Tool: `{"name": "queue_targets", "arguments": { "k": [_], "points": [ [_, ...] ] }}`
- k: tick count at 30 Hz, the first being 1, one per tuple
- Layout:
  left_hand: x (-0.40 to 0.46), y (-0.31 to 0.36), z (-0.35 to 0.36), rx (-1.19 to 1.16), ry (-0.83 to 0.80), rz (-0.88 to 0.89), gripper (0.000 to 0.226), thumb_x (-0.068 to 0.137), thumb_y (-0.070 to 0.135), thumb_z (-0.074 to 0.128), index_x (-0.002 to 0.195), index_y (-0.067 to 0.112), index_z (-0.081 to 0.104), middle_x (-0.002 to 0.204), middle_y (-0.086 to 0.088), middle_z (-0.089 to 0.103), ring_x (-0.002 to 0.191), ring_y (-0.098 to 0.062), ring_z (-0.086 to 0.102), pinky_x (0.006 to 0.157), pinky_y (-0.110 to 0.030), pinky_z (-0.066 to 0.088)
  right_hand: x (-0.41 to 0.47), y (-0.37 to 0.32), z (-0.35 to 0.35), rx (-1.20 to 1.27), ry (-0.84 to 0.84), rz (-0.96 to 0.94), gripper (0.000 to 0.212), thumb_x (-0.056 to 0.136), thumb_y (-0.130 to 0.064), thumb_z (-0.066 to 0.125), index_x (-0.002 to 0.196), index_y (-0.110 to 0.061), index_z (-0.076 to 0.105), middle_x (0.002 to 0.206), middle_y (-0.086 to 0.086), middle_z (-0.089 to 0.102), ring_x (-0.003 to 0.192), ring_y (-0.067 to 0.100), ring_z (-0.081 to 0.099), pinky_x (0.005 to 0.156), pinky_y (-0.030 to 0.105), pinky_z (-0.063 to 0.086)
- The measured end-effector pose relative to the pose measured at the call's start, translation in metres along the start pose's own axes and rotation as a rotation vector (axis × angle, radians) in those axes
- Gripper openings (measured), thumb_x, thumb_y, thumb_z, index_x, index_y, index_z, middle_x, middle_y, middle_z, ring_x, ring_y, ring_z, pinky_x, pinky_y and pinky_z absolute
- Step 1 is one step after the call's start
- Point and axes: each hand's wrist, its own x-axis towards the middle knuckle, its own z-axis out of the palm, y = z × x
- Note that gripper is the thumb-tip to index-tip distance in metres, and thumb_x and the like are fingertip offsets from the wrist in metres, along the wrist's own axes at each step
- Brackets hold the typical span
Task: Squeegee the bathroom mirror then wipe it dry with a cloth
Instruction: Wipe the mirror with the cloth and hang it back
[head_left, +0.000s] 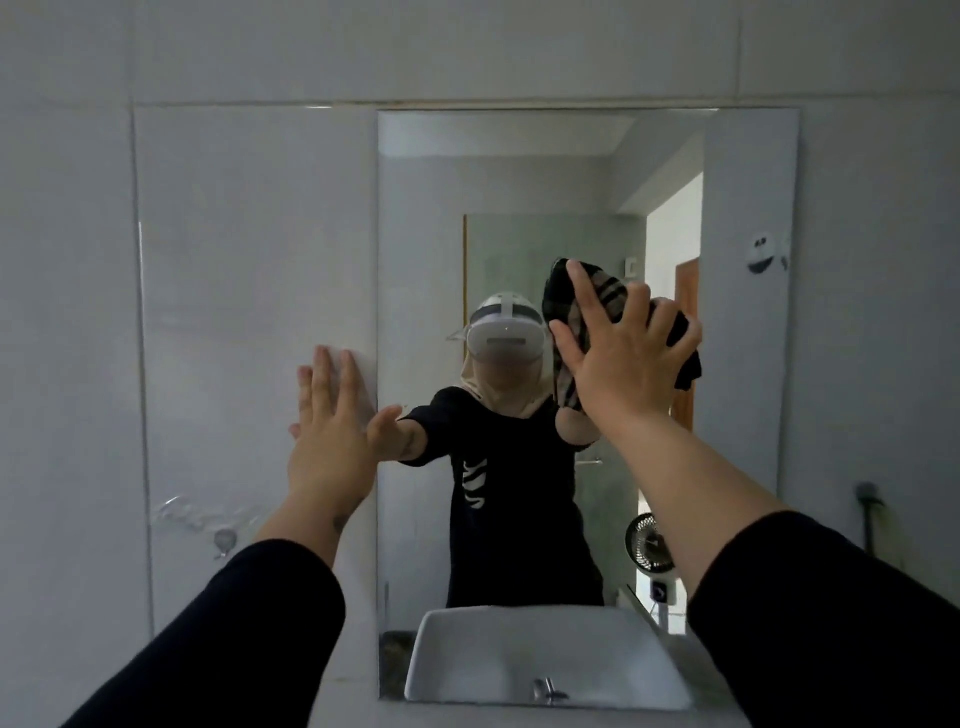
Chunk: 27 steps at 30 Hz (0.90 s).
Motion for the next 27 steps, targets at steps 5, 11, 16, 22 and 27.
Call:
{"name": "queue_targets", "arguments": {
  "k": [5, 11, 16, 22, 27],
  "points": [
    [0.000, -0.001, 0.004, 0.006, 0.016, 0.003, 0.077, 0.091, 0.056, 0.033, 0.148, 0.033, -0.014, 0.155, 0.011, -0.029, 0.142, -0.013, -0.025, 0.117, -0.053, 0.009, -0.001, 0.055, -0.001, -0.017, 0.022, 0.208, 0.058, 0.091, -0.059, 0.028, 0.146, -0.046, 0.017, 0.126, 0.021, 0.043, 0.107, 0.038, 0.041, 0.099, 0.059, 0.025],
    [-0.001, 0.002, 0.001, 0.001, 0.022, -0.014, 0.077, 0.089, 0.059, 0.034, 0.149, 0.035, -0.007, 0.157, 0.011, -0.021, 0.145, -0.016, -0.016, 0.115, -0.054, 0.016, -0.018, 0.103, 0.008, -0.013, 0.042, 0.432, 0.057, 0.092, -0.059, 0.024, 0.147, -0.045, 0.013, 0.123, 0.025, 0.043, 0.106, 0.040, 0.042, 0.099, 0.059, 0.025],
    [-0.002, 0.004, 0.001, 0.008, 0.030, -0.008, 0.077, 0.089, 0.058, 0.035, 0.150, 0.032, -0.005, 0.158, 0.008, -0.018, 0.146, -0.018, -0.014, 0.117, -0.052, 0.012, -0.048, 0.106, 0.018, -0.009, 0.041, 0.476, 0.056, 0.095, -0.056, 0.029, 0.147, -0.042, 0.017, 0.119, 0.026, 0.045, 0.102, 0.040, 0.043, 0.096, 0.058, 0.028],
    [-0.003, 0.006, -0.001, -0.004, 0.032, -0.017, 0.080, 0.089, 0.059, 0.036, 0.150, 0.029, -0.005, 0.159, 0.007, -0.017, 0.146, -0.016, -0.014, 0.118, -0.048, 0.009, -0.061, 0.061, 0.022, -0.019, 0.063, 0.337, 0.056, 0.093, -0.056, 0.032, 0.146, -0.040, 0.025, 0.114, 0.023, 0.049, 0.096, 0.035, 0.038, 0.092, 0.059, 0.034],
    [-0.003, 0.007, -0.004, -0.021, 0.031, -0.017, 0.079, 0.089, 0.059, 0.038, 0.150, 0.030, -0.002, 0.159, 0.009, -0.015, 0.146, -0.015, -0.011, 0.118, -0.045, 0.010, -0.054, 0.002, 0.019, 0.024, 0.055, 0.128, 0.059, 0.090, -0.057, 0.039, 0.146, -0.041, 0.027, 0.117, 0.018, 0.051, 0.099, 0.033, 0.039, 0.097, 0.059, 0.031]
  ]
}}
